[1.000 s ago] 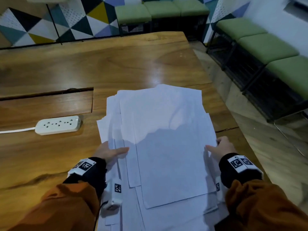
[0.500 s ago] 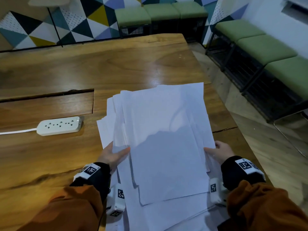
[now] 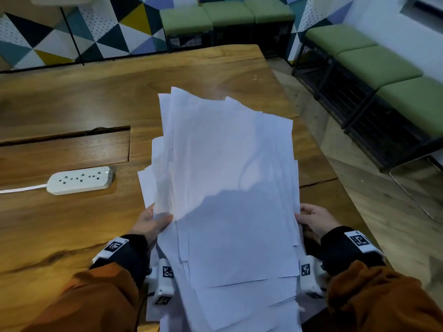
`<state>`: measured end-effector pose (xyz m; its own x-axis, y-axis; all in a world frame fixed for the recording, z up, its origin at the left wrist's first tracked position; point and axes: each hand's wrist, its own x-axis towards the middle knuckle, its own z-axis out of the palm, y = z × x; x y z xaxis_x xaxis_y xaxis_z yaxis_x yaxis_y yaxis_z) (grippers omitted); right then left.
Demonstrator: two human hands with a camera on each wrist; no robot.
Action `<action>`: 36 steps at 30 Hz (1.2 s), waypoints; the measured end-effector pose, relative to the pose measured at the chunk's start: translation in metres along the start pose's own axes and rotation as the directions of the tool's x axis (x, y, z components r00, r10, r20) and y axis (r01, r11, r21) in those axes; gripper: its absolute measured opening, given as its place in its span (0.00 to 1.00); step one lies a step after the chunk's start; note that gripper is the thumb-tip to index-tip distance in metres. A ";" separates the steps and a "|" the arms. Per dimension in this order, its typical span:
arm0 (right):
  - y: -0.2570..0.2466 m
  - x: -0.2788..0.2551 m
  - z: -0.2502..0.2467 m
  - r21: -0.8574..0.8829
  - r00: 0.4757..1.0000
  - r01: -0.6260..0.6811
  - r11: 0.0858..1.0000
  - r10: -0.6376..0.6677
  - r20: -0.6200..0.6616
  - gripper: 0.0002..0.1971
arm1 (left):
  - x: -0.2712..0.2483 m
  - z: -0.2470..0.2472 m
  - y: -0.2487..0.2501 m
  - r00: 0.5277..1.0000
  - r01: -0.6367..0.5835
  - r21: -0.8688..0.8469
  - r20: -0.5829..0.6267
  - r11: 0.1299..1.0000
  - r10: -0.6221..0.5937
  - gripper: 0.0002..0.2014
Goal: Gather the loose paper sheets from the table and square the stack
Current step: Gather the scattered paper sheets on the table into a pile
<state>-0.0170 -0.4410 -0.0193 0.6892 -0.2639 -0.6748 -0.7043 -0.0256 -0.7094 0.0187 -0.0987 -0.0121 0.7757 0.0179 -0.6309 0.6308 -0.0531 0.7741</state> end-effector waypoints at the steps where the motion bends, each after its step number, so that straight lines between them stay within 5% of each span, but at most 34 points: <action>1: 0.000 0.000 0.004 0.030 1.000 -0.026 0.999 0.026 -0.003 0.08 | -0.001 0.000 0.000 1.000 0.001 0.022 0.016 1.000 -0.001 0.07; 7: -0.007 0.002 0.031 0.166 0.996 -0.084 0.983 0.076 0.053 0.38 | 0.002 0.011 0.000 0.995 -0.090 0.208 0.065 0.974 0.078 0.05; 9: -0.008 0.000 0.034 0.074 0.998 0.047 0.996 -0.049 0.029 0.28 | 0.007 0.008 0.000 0.994 -0.111 0.274 0.036 0.955 0.105 0.07; 13: -0.009 0.003 0.030 -0.040 0.989 0.150 0.988 -0.149 0.024 0.16 | 0.019 -0.006 0.005 0.934 0.027 0.578 -0.304 0.815 0.185 0.20; 16: -0.014 0.004 0.032 -0.028 0.986 0.124 0.992 -0.120 0.117 0.14 | 0.022 -0.008 0.016 0.918 0.107 0.473 -0.386 0.874 0.097 0.29; 21: -0.009 0.011 0.039 -0.119 0.946 0.117 0.986 -0.074 0.315 0.21 | 0.028 -0.009 0.031 0.951 0.153 0.194 -0.295 0.969 -0.091 0.29; 30: -0.021 0.019 0.007 -0.343 0.916 0.129 0.930 0.020 0.400 0.30 | 0.035 -0.021 0.026 0.961 0.139 0.089 -0.253 0.986 -0.112 0.17; 32: -0.022 0.019 0.014 -0.347 0.903 0.113 0.931 0.050 0.426 0.24 | 0.033 -0.016 0.031 0.968 0.150 0.067 -0.215 0.986 -0.133 0.15; 36: -0.024 0.020 0.031 -0.262 0.938 0.215 0.941 -0.124 0.323 0.16 | 0.038 -0.014 0.033 0.972 0.187 -0.092 -0.125 0.978 -0.198 0.28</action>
<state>0.0194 -0.4158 -0.0219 0.7891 0.0675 -0.6106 -0.5589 -0.3336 -0.7592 0.0691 -0.0857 -0.0102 0.6320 0.1523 -0.7599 0.7638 0.0434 0.6440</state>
